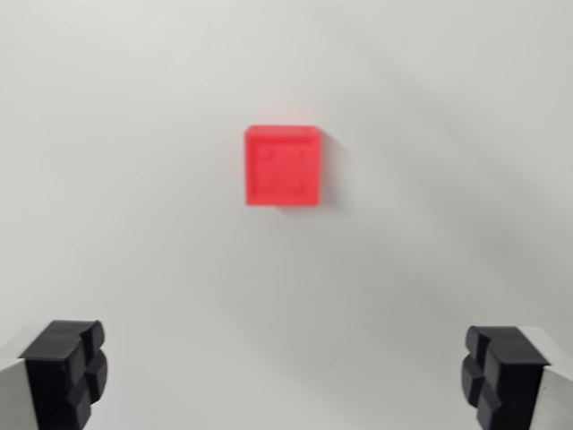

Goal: Destack cube

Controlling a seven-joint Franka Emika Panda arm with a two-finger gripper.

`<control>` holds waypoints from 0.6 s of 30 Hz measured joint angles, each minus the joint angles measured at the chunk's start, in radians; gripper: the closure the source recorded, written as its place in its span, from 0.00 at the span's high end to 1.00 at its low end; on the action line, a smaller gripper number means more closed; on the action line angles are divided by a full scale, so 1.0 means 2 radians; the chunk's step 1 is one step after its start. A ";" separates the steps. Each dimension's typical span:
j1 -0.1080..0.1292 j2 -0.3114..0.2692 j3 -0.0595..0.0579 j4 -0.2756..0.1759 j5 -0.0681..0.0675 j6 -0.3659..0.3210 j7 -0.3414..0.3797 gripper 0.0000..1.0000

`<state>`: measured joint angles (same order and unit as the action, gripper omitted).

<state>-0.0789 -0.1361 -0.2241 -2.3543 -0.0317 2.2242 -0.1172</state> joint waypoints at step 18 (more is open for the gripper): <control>0.000 -0.018 0.002 0.021 -0.003 -0.039 0.003 1.00</control>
<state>-0.0788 -0.1718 -0.2209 -2.3116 -0.0377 2.1452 -0.1110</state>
